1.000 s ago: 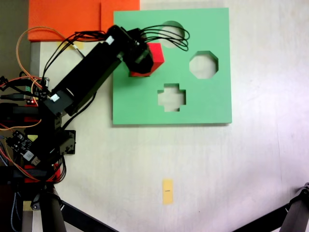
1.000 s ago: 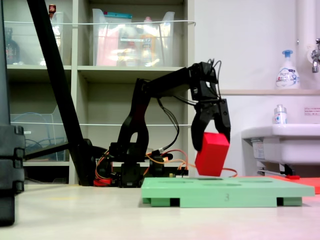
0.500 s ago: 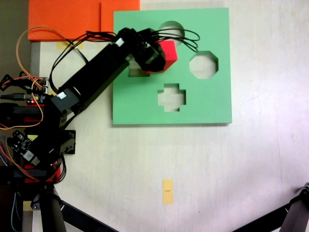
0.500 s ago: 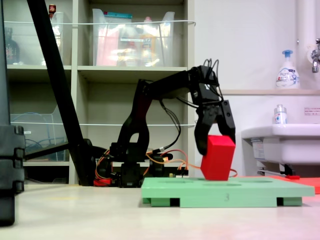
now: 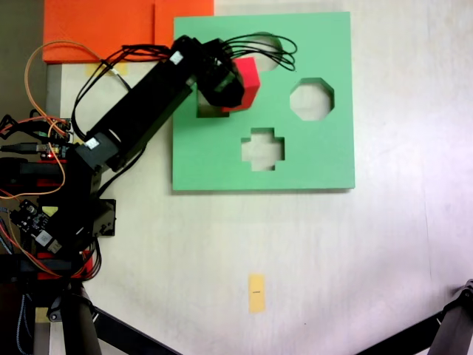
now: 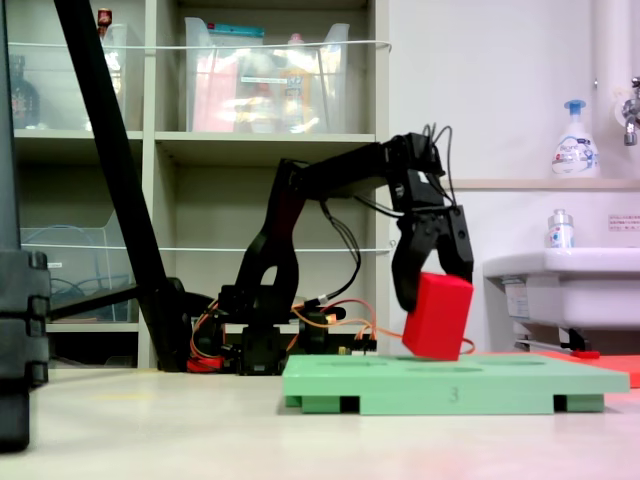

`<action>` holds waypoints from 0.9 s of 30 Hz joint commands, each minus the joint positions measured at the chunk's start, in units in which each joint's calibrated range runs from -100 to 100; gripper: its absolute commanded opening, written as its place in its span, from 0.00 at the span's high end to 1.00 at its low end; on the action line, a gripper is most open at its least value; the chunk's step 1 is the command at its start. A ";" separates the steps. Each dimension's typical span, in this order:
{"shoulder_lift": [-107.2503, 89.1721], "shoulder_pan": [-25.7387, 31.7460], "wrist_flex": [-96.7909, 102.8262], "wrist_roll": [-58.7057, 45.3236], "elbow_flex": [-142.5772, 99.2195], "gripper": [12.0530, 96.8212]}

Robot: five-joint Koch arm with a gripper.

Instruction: Put the square block into the corresponding hole

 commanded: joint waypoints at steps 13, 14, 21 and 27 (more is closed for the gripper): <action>-10.67 1.51 -5.15 3.61 -10.82 0.70; -12.34 1.71 -5.15 3.91 -11.62 0.70; -15.70 3.08 -4.38 7.18 -16.10 0.70; -15.84 3.66 2.17 10.89 -20.59 0.69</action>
